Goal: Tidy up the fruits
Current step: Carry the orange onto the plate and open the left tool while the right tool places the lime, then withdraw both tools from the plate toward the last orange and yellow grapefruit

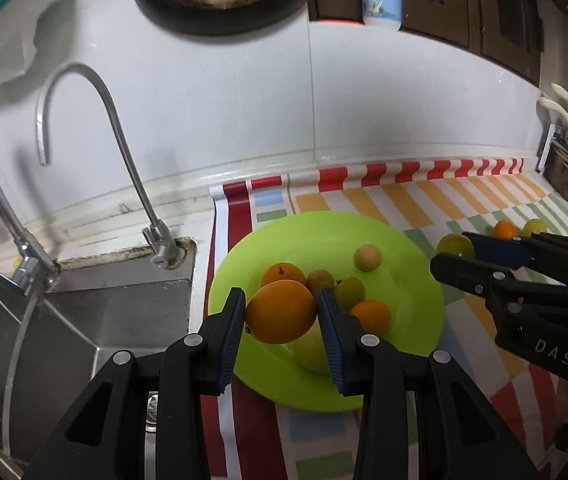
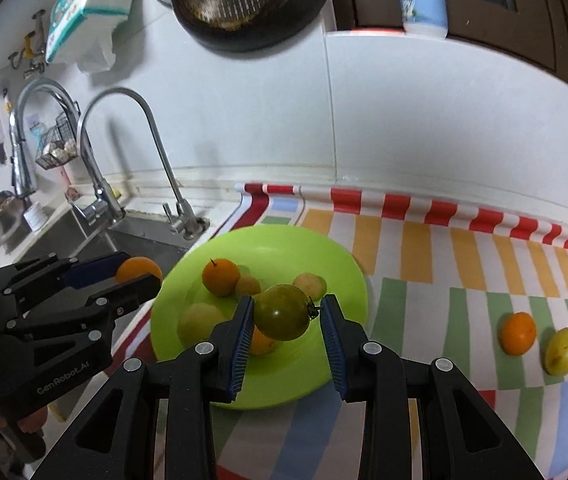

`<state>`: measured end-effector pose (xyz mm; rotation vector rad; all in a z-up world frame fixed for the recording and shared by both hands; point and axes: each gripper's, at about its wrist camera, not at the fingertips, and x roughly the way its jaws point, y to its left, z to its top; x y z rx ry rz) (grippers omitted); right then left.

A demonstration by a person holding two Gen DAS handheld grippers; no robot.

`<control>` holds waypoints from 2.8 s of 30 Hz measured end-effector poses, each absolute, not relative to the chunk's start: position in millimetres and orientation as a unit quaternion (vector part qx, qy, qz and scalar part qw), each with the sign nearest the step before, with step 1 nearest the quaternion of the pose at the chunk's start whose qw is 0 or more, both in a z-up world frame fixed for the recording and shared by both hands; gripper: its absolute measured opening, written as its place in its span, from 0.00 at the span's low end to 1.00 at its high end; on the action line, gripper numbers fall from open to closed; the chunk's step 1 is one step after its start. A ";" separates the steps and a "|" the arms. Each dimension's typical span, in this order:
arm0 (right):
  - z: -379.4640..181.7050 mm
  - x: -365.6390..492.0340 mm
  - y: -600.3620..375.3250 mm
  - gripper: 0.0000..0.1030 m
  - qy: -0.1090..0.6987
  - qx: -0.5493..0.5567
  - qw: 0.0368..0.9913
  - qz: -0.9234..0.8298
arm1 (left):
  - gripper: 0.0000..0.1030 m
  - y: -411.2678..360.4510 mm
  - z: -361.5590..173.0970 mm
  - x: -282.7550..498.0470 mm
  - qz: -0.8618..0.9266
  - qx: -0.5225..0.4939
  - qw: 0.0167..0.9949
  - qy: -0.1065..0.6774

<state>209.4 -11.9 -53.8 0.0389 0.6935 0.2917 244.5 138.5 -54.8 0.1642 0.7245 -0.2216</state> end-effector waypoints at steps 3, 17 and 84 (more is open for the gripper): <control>-65.4 221.3 -9.9 0.34 0.354 0.018 0.925 0.139 | 0.36 138.8 -64.4 255.0 -0.114 0.086 0.923 0.357; -81.7 243.0 -5.0 0.34 0.368 0.017 0.920 0.137 | 0.47 143.6 -75.2 268.5 -0.123 0.075 0.921 0.363; -14.5 100.4 -220.7 0.77 0.267 0.000 0.964 -0.009 | 0.93 -54.2 -11.7 163.2 -0.178 0.096 0.948 0.245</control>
